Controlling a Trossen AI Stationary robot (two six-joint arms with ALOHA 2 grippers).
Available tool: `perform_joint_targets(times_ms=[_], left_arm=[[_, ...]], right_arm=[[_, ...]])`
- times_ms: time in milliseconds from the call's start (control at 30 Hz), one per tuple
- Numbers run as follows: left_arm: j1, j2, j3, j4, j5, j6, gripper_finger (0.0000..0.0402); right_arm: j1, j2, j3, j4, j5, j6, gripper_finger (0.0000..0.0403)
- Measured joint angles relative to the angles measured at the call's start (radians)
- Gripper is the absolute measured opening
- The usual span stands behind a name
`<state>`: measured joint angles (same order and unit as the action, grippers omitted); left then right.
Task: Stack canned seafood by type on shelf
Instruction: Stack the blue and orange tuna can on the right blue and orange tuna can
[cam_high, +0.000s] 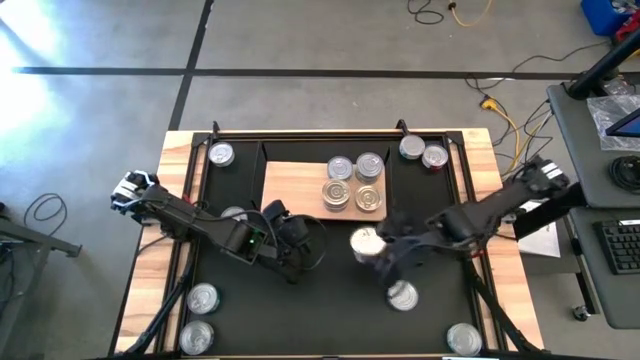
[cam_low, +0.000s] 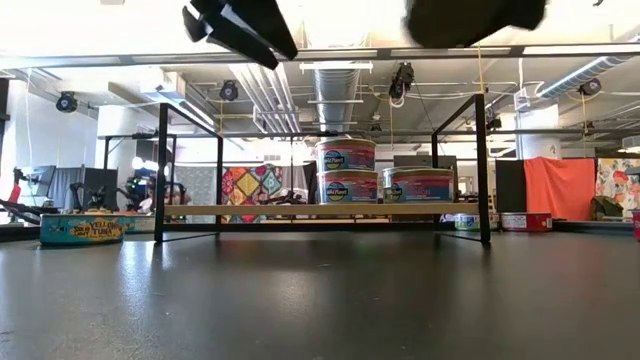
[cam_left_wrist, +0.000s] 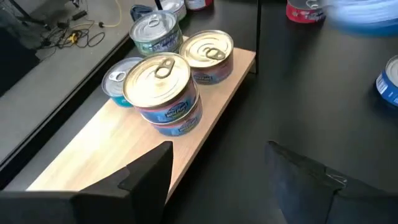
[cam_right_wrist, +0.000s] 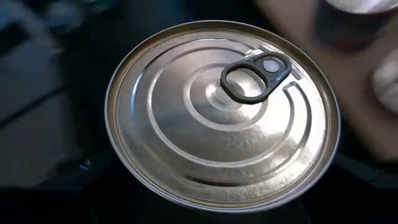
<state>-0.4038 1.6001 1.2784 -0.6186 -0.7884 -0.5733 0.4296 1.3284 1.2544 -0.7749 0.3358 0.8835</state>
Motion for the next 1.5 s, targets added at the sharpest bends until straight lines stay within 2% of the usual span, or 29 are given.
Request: perform_joint_targets(times_ms=[100, 267, 433, 500, 633, 733, 867, 1000, 1200, 1500], left_arm=[[-0.002, 0.0, 0.0, -0.003, -0.015, -0.004, 0.0235], [-0.002, 0.0, -0.003, 0.013, -0.07, -0.021, 0.0235], [0.051, -0.014, -0.003, 0.236, -0.106, 0.051, 0.0235], [0.082, -0.015, -0.003, 0.325, -0.089, 0.115, 0.0235], [0.143, -0.006, -0.006, 0.378, -0.065, 0.157, 0.0235], [0.188, -0.006, -0.037, 0.475, -0.043, 0.186, 0.0235], [0.24, -0.001, -0.085, 0.675, 0.066, 0.256, 0.0235], [0.283, 0.015, -0.113, 0.74, 0.121, 0.266, 0.0235], [0.304, 0.019, -0.131, 0.719, 0.121, 0.257, 0.0235], [0.304, 0.012, -0.131, 0.705, 0.12, 0.261, 0.0235]], right_arm=[[-0.062, 0.06, 0.071, -0.093, 0.059, -0.08, 0.0355], [-0.198, 0.114, 0.144, -0.185, 0.038, -0.304, 0.0355], [-0.321, 0.126, 0.141, -0.187, -0.054, -0.512, 0.0355], [-0.356, 0.122, 0.137, -0.193, -0.076, -0.597, 0.0355], [-0.423, 0.116, 0.137, -0.222, -0.114, -0.746, 0.0355], [-0.486, 0.121, 0.131, -0.213, -0.2, -0.829, 0.0355], [-0.567, 0.162, 0.13, -0.213, -0.267, -0.931, 0.0355], [-0.618, 0.209, 0.129, -0.237, -0.294, -0.994, 0.0355], [-0.638, 0.259, 0.128, -0.32, -0.303, -1.034, 0.0355], [-0.645, 0.282, 0.13, -0.309, -0.291, -1.034, 0.0359]])
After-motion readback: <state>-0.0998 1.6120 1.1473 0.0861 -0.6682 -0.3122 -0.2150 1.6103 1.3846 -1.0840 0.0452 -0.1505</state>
